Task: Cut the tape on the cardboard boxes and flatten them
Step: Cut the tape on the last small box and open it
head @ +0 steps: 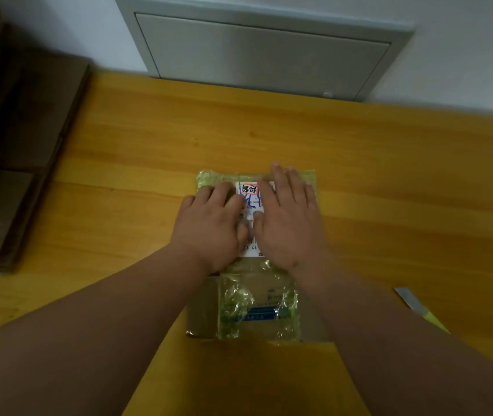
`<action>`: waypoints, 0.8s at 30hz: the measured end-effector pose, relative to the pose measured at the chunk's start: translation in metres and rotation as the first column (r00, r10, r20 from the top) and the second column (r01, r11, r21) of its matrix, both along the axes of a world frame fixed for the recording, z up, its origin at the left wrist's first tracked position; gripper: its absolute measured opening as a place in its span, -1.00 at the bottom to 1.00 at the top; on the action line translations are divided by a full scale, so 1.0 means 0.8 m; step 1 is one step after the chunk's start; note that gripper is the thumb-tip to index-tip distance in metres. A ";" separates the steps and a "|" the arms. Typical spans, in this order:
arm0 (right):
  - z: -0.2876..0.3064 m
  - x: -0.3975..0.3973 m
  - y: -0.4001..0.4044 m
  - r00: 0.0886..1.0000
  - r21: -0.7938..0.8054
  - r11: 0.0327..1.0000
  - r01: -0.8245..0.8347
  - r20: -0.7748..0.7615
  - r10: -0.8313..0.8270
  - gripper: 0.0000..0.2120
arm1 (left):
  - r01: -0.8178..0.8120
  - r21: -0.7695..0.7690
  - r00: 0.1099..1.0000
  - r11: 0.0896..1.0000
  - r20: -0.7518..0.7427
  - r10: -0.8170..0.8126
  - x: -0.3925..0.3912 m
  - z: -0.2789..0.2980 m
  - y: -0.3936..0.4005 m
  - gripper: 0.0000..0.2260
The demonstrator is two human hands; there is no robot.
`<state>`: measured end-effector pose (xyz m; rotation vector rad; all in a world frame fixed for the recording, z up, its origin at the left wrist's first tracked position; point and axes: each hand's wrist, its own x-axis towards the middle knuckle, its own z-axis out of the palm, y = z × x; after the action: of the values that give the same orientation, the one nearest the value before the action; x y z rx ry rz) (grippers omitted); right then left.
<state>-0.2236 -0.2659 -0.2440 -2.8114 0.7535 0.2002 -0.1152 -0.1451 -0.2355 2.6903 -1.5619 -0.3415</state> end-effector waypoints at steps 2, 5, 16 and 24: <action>-0.016 0.002 -0.013 0.997 0.010 1.000 -0.024 -0.072 0.024 -0.35 | -0.022 -0.028 0.999 0.999 0.049 0.023 0.007 0.000 -0.010 -0.49; -0.028 0.000 -0.013 0.998 0.002 1.000 -0.019 -0.066 0.019 -0.34 | -0.003 0.040 1.000 0.999 0.025 0.002 0.009 -0.016 -0.017 -0.39; -0.032 0.002 -0.015 0.998 0.026 0.999 -0.030 -0.063 0.031 -0.36 | -0.038 0.119 0.996 0.992 -0.078 0.047 0.017 -0.025 -0.022 -0.42; -0.014 0.003 -0.024 0.988 0.116 0.991 -0.061 -0.132 0.076 -0.37 | -0.072 0.141 0.993 0.987 -0.085 0.084 -0.069 -0.017 0.044 -0.37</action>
<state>-0.2215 -0.2851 -0.2555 -2.7404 0.6525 0.4366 -0.1706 -0.1101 -0.2489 2.7835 -1.4554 -0.5813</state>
